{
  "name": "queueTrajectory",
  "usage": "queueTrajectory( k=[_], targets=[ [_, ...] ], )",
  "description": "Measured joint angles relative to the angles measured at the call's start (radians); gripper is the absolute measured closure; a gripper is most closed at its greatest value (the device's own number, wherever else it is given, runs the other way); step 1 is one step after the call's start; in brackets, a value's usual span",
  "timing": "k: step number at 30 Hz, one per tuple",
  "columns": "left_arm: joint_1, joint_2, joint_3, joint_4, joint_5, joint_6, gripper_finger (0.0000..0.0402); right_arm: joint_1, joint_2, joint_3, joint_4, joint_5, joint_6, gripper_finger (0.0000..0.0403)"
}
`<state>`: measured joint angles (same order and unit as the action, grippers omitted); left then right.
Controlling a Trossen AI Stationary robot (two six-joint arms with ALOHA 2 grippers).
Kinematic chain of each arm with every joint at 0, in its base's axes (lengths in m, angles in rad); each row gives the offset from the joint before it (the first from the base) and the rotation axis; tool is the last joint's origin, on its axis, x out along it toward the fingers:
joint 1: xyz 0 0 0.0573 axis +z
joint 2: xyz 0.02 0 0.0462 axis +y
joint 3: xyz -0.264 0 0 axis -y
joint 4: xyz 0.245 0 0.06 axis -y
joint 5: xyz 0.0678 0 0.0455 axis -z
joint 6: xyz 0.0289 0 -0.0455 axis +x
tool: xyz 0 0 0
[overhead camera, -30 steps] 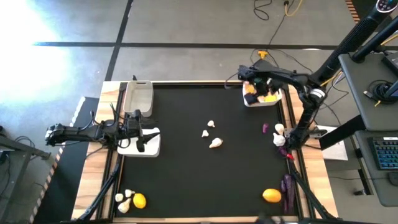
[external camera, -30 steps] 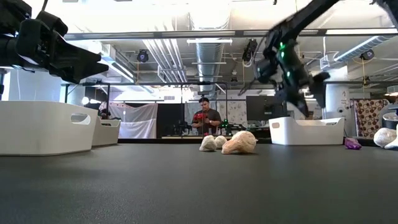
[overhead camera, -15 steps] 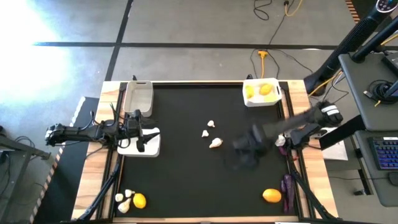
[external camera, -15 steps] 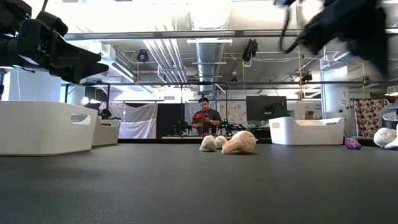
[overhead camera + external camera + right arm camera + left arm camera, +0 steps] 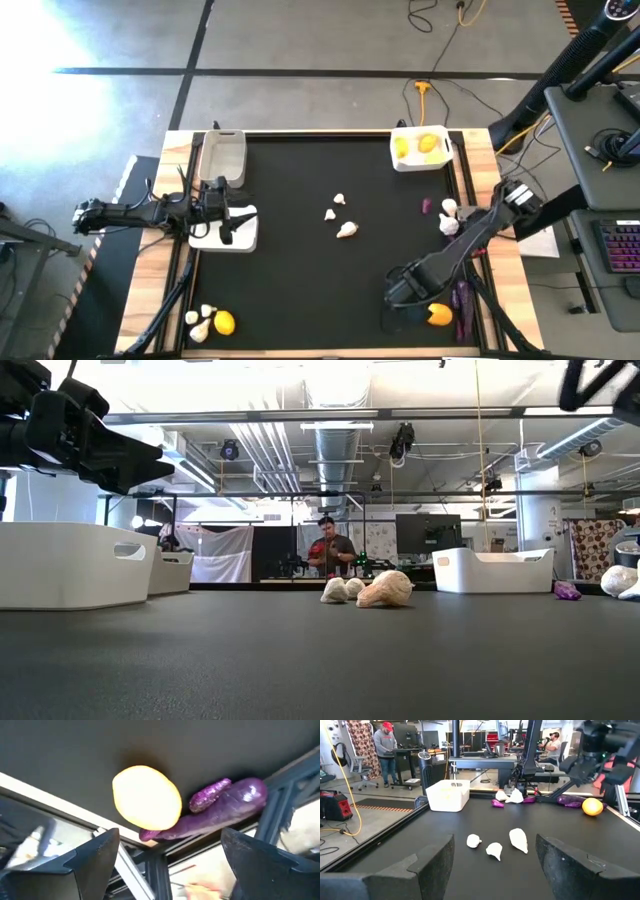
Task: Sort produce into baskets
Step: Put the yellow lemon into the top white bin
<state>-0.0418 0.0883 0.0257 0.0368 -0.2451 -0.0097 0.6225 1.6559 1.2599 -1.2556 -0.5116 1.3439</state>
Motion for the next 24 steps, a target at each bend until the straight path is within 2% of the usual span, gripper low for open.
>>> queueTrajectory(
  k=[15, 24],
  targets=[
    [0.0, 0.0, 0.0, 0.0, 0.0, 0.0, 0.0139, 0.068, 0.191, 0.043, 0.009, -0.116, -0.316, 0.0062],
    [0.0, 0.0, 0.0, 0.0, 0.0, 0.0, 0.0139, 0.1, 0.258, 0.043, 0.038, -0.099, -0.331, 0.0065]
  ],
)
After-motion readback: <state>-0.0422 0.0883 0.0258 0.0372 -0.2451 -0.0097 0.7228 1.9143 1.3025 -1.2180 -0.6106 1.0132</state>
